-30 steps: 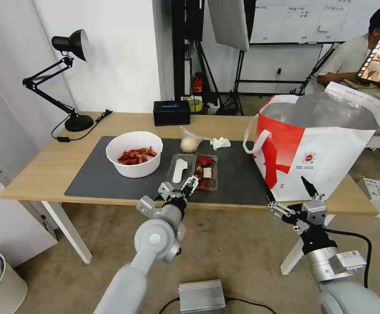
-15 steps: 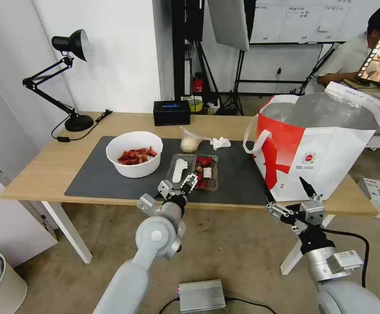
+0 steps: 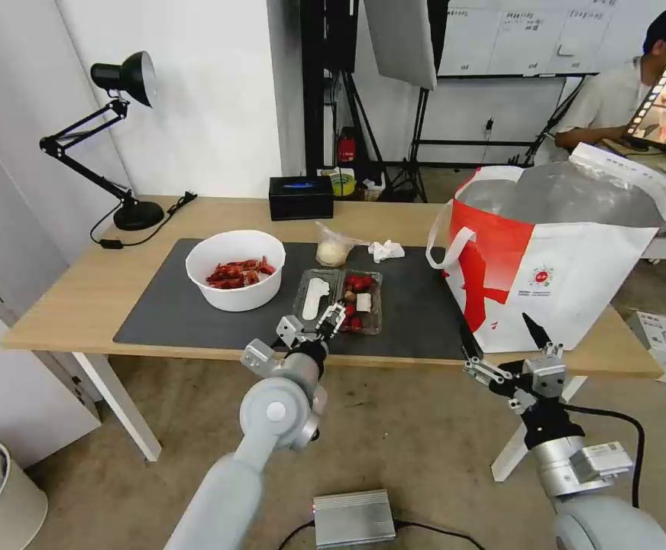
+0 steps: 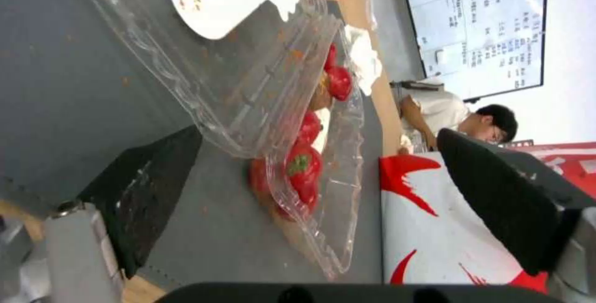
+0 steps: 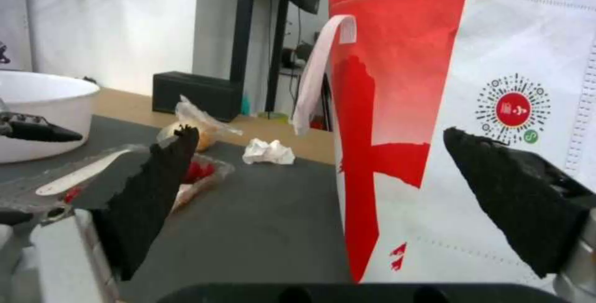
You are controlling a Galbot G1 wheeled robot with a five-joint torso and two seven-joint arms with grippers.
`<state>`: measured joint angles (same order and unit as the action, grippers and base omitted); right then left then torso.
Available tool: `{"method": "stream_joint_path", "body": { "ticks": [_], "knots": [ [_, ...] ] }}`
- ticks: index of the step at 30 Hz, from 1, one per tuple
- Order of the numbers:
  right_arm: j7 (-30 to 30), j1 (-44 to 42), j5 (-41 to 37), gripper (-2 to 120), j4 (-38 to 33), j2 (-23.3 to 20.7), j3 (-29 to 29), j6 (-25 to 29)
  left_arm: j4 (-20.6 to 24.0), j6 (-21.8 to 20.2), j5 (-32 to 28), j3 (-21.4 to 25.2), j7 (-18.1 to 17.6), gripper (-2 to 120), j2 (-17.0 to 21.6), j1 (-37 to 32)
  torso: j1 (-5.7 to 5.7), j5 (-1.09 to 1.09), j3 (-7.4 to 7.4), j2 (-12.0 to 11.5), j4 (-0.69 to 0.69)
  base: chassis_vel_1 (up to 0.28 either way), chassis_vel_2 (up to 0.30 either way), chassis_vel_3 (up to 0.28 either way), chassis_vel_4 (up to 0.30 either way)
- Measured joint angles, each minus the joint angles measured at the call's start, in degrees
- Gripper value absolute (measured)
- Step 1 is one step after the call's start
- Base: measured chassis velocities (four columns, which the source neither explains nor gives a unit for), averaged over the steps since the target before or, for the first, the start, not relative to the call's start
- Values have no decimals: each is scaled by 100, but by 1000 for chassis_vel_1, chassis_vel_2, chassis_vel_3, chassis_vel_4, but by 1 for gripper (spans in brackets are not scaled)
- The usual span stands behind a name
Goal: Pick up the trash from the table and place it into the takeout bag.
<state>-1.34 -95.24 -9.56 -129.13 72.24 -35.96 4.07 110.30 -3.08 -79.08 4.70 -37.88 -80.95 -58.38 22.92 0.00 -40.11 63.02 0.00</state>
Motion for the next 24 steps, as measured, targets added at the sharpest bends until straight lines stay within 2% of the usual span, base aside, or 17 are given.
{"method": "stream_joint_path", "body": {
  "ticks": [24],
  "knots": [
    [-9,-43,93,100,28,86,76,115,146,176,22,62,86,100,-42,-47,0,0,0,1,0,0,0,0,0]
  ]
}}
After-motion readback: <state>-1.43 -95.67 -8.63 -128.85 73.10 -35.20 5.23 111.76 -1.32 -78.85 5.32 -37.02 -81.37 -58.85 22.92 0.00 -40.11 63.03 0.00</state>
